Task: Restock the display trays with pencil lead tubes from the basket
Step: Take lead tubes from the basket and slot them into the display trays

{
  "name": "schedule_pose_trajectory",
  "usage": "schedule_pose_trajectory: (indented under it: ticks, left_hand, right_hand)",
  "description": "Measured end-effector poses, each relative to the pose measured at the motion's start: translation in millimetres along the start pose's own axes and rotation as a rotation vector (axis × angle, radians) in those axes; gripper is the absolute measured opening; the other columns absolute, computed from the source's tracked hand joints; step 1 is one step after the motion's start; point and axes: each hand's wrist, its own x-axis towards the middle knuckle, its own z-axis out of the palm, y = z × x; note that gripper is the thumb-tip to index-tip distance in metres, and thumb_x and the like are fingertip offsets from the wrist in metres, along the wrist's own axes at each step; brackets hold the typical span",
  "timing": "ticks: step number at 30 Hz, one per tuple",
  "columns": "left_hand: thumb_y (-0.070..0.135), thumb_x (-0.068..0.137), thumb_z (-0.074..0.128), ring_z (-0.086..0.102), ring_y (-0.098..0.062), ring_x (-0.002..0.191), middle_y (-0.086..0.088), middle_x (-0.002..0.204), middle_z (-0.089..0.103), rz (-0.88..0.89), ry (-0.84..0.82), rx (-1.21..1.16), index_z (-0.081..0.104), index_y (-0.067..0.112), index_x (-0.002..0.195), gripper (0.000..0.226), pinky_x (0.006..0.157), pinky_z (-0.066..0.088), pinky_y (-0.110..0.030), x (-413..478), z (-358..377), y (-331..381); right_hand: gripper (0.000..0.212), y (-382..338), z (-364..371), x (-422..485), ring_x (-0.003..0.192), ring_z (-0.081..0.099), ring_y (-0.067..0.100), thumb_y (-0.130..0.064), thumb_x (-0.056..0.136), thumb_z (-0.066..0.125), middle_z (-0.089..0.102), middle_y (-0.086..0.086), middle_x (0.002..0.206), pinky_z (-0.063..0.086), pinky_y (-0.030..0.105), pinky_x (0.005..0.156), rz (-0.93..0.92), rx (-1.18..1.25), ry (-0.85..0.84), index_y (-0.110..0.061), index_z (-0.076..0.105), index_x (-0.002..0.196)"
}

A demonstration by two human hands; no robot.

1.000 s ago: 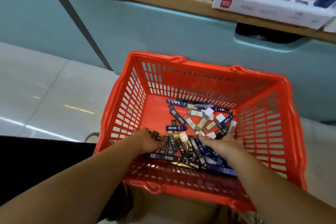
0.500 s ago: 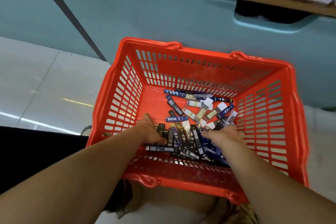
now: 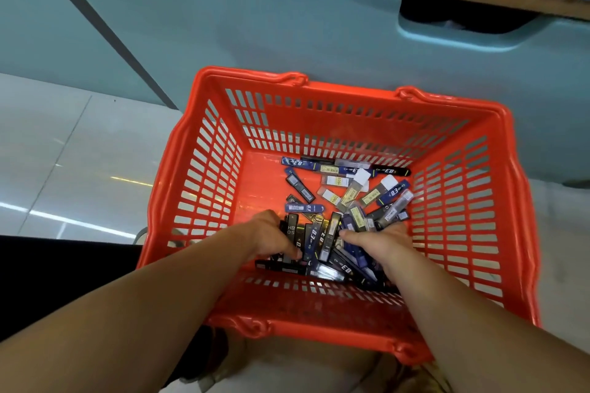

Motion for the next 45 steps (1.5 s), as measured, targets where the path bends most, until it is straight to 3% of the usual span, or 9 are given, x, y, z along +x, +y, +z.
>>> schedule_pose_trajectory:
  ticks: [5,10,13,21,24,30,35,39,45]
  left_hand:
    - [0.008,0.067,0.094,0.067,-0.027,0.106,-0.008,0.113,0.067,0.007,0.062,-0.127,0.053,0.015,0.121,0.069,0.097,0.059,-0.045,8,0,2]
    - [0.013,0.076,0.089,0.066,-0.023,0.103,-0.007,0.112,0.067,0.002,0.085,-0.134,0.054,0.014,0.118,0.055,0.083,0.057,-0.033,14,2,6]
    - [0.007,0.085,0.081,0.066,-0.021,0.097,-0.009,0.110,0.065,0.000,0.113,-0.141,0.051,0.012,0.120,0.047,0.071,0.056,-0.028,17,7,7]
    - [0.018,0.082,0.087,0.061,-0.011,0.088,0.002,0.100,0.064,0.120,0.170,-0.268,0.057,0.020,0.108,0.039,0.072,0.050,-0.024,10,17,17]
    - [0.010,0.073,0.093,0.062,-0.017,0.097,0.002,0.104,0.063,0.096,0.103,-0.299,0.049,0.020,0.112,0.060,0.087,0.054,-0.030,8,15,16]
    - [-0.005,0.074,0.087,0.070,-0.018,0.101,0.002,0.100,0.075,0.132,0.029,-0.272,0.068,0.024,0.091,0.039,0.087,0.054,-0.025,9,24,25]
    - [0.015,0.066,0.096,0.072,-0.016,0.097,0.001,0.109,0.077,0.133,0.082,-0.290,0.069,0.023,0.109,0.052,0.093,0.060,-0.033,16,33,27]
    - [0.012,0.070,0.094,0.071,-0.014,0.098,0.005,0.107,0.075,0.197,0.129,-0.322,0.064,0.025,0.114,0.055,0.094,0.060,-0.034,14,31,29]
    - [0.006,0.080,0.086,0.071,-0.014,0.098,0.002,0.108,0.074,0.207,0.033,-0.331,0.061,0.019,0.124,0.053,0.086,0.059,-0.026,12,29,31]
  right_hand:
    - [0.099,-2,-3,-2,0.128,0.054,0.038,-0.036,0.062,0.099,0.053,0.015,0.144,0.046,0.046,0.103,-0.064,0.167,-0.081,-0.008,0.042,0.139]
    - [0.093,-3,-1,-4,0.128,0.050,0.030,-0.023,0.076,0.091,0.048,0.011,0.150,0.040,0.038,0.102,-0.155,0.167,-0.222,-0.006,0.038,0.151]
    - [0.080,-3,2,-2,0.110,0.052,0.025,-0.015,0.077,0.090,0.057,0.008,0.135,0.038,0.031,0.090,-0.169,0.177,-0.239,-0.004,0.046,0.144]
    - [0.044,-16,13,-6,0.090,0.053,0.020,-0.018,0.081,0.087,0.056,0.001,0.100,0.041,0.032,0.086,-0.251,0.285,-0.257,-0.016,0.051,0.105]
    - [0.057,-21,15,-6,0.099,0.053,0.022,-0.016,0.081,0.087,0.062,0.005,0.118,0.043,0.036,0.091,-0.219,0.372,-0.295,-0.007,0.058,0.129]
    - [0.051,-18,30,5,0.107,0.069,0.029,-0.017,0.080,0.087,0.073,0.006,0.115,0.056,0.045,0.093,-0.137,0.392,-0.361,-0.015,0.064,0.125]
    - [0.045,-21,25,8,0.120,0.055,0.022,-0.014,0.086,0.081,0.064,0.002,0.121,0.041,0.042,0.109,-0.119,0.394,-0.407,-0.014,0.057,0.124]
    - [0.064,-23,23,10,0.134,0.047,0.029,-0.013,0.088,0.079,0.055,0.009,0.142,0.036,0.043,0.108,-0.128,0.390,-0.399,-0.013,0.048,0.144]
    - [0.018,-23,19,1,0.104,0.071,0.030,0.000,0.094,0.068,0.076,0.009,0.105,0.056,0.046,0.095,-0.121,0.429,-0.454,-0.006,0.066,0.111]
